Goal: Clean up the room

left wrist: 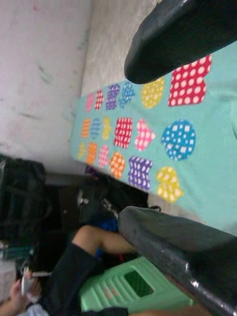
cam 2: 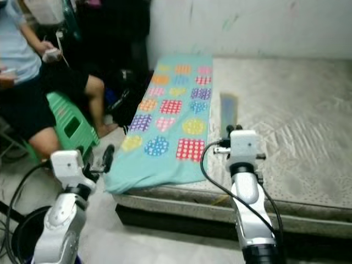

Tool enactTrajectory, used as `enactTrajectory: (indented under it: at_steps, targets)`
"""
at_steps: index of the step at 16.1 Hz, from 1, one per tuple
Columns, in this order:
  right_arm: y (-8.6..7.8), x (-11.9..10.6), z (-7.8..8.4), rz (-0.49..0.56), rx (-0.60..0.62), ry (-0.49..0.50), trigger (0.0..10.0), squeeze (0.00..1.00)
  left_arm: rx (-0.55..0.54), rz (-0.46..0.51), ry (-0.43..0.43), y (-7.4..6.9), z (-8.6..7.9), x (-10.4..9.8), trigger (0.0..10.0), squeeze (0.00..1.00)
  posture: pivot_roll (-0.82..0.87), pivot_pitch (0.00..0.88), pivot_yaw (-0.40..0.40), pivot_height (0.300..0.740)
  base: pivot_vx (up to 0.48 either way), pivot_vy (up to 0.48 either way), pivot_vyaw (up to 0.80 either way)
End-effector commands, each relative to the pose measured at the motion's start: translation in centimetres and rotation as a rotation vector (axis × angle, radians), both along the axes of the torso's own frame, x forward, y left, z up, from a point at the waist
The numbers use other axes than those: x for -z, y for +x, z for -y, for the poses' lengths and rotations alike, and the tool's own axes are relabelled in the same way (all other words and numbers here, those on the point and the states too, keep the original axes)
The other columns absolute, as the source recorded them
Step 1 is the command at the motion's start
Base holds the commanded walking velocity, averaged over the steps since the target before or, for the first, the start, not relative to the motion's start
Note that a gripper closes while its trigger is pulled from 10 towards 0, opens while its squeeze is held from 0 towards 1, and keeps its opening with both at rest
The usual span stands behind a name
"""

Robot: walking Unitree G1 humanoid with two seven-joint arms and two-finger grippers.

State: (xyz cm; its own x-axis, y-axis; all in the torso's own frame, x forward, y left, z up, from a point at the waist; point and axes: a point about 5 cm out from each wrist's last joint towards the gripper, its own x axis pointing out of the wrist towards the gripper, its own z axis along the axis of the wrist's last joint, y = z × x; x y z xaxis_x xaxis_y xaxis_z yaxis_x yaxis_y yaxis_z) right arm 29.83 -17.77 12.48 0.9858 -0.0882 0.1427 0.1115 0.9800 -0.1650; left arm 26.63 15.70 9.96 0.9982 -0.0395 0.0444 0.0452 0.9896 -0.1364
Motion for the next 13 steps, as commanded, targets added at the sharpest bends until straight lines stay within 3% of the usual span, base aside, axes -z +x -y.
enactTrajectory:
  at_steps: [1,13]
  targets:
    - [0.3,-1.2,-0.4,0.052,-0.017,-0.004,10.0,0.00,-0.019,-0.005,0.008,0.0,-0.6,0.0,10.0,0.00,-0.11,0.000,0.026,0.740,0.000,0.000,0.00]
    - [-0.1,-0.5,-0.6,0.023,-0.017,0.019,10.0,0.00,0.005,-0.070,-0.016,-0.4,-0.5,1.2,10.0,0.00,-0.11,0.000,0.023,0.740,0.000,0.000,0.00]
